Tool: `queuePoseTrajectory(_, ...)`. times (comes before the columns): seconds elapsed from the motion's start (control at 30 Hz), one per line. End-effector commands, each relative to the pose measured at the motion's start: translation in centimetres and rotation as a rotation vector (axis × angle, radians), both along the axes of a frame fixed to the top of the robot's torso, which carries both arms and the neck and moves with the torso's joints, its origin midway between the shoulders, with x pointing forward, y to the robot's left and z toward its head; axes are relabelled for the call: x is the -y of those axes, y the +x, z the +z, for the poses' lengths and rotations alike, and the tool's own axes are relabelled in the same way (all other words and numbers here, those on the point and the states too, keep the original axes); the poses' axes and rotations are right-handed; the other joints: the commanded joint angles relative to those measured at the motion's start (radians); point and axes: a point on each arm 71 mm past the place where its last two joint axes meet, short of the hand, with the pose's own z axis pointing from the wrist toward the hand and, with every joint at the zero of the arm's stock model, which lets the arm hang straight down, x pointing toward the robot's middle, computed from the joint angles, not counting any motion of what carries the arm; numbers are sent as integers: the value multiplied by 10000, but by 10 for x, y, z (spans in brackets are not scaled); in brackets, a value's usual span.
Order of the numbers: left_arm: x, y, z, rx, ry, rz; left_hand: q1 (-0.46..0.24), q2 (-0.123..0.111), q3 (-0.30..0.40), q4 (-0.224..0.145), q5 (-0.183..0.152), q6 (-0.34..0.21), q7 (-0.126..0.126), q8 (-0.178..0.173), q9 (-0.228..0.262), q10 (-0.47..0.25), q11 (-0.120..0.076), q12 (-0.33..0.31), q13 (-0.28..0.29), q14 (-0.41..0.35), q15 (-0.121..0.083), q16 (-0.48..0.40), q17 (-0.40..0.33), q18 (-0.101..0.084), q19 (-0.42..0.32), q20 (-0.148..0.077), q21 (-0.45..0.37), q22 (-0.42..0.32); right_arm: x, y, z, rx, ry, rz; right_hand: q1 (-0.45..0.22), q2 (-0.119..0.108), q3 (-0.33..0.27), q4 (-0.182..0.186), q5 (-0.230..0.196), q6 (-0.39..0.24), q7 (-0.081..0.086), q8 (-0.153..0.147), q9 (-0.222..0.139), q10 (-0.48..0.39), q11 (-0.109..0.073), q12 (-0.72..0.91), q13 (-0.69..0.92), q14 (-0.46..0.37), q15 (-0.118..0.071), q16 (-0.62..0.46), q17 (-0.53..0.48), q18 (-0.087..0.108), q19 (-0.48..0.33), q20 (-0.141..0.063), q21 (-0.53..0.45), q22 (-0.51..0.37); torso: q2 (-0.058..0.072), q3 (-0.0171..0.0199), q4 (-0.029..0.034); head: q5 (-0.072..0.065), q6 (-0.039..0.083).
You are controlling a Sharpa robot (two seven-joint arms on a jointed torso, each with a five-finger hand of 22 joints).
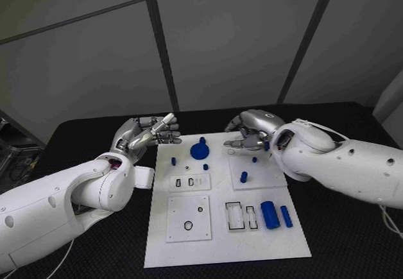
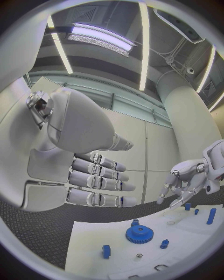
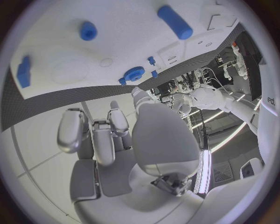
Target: Assemble the parts on the task board
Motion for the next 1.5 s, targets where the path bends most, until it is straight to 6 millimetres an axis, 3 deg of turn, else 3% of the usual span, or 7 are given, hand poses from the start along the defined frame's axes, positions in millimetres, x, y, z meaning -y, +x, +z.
queuePoseTrajectory(0.03, -1, 0, 2, 99, -40, -102, 5, 90, 28, -53, -67, -13, 61, -59, -11, -58, 36, -34, -14, -28, 47, -56, 26, 501, 34, 45, -57, -22, 28, -3, 3, -603, 1168, 452, 416, -129, 27, -260, -305, 11, -78, -31, -15, -116, -58, -105, -105, 814, -42, -106, 1687, 52, -107, -15, -86, -127, -52, 22, -105, 3, 39)
queuePoseTrajectory(0.13, -2, 1, 2, 108, -40, -98, 4, 91, 29, -53, -67, -14, 62, -61, -11, -59, 37, -35, -14, -28, 47, -58, 27, 501, 33, 45, -58, -23, 61, -4, 3, -878, 1436, 272, 700, -310, -55, -453, -89, -239, -110, -165, -58, -231, -88, -211, -214, 785, -69, -166, 1584, 75, -191, -44, -173, -271, -56, 40, -132, -96, 77)
queuePoseTrajectory(0.3, -3, 2, 1, 114, -33, -72, 6, 92, 30, -54, -67, -14, 61, -62, -11, -60, 37, -35, -14, -28, 48, -60, 28, 501, 33, 45, -59, -23, 102, -2, 1, -1155, 1543, -226, 980, -349, -107, -625, -37, -139, -113, -94, -23, -237, -97, -223, -229, 780, -81, -182, 1565, 77, -203, -62, -198, -294, -62, 60, -162, -163, 115)
queuePoseTrajectory(0.47, -3, 3, 0, 114, -32, -57, 6, 92, 30, -54, -67, -14, 61, -62, -11, -60, 37, -35, -14, -28, 48, -60, 28, 501, 33, 45, -59, -23, 119, 4, -4, -1295, 1434, -609, 1046, -354, -119, -665, -28, -142, -114, -91, -22, -229, -99, -218, -224, 788, -84, -169, 1592, 74, -195, -66, -195, -281, -38, 80, -135, -243, 144)
queuePoseTrajectory(0.9, -3, 6, -1, 112, -28, -20, 12, 96, 34, -59, -65, -13, 59, -63, -10, -60, 36, -34, -13, -28, 49, -65, 31, 501, 32, 46, -61, -25, 117, 18, -13, -1540, 1206, -861, 1064, -294, -128, -663, -16, -118, -115, -75, -16, -132, -101, -125, -125, 816, -87, -116, 1696, 63, -157, -70, -165, -219, -28, 18, -99, -289, 65)
queuePoseTrajectory(1.1, -4, 6, -1, 108, -21, -1, 12, 96, 34, -59, -65, -13, 59, -63, -10, -60, 36, -34, -13, -28, 49, -65, 31, 501, 32, 46, -61, -25, 113, 19, -19, -1898, 972, -747, 1125, -173, -177, -709, -19, 272, -132, 121, 52, -19, -121, -27, -31, 837, -106, -87, 1757, 53, -112, -89, -140, -170, -37, 19, -118, -279, 7)
queuePoseTrajectory(1.5, -4, 7, -2, 105, -21, -2, 25, 105, 43, -69, -63, -10, 57, -67, -9, -61, 35, -34, -12, -26, 49, -74, 37, 502, 32, 47, -64, -28, 113, 20, -26, -2159, 837, -801, 1119, -141, -184, -707, -14, 335, -124, 146, 58, 21, -117, 14, 15, 849, -105, -62, 1806, 45, -89, -91, -120, -128, -48, 38, -131, -247, -25)
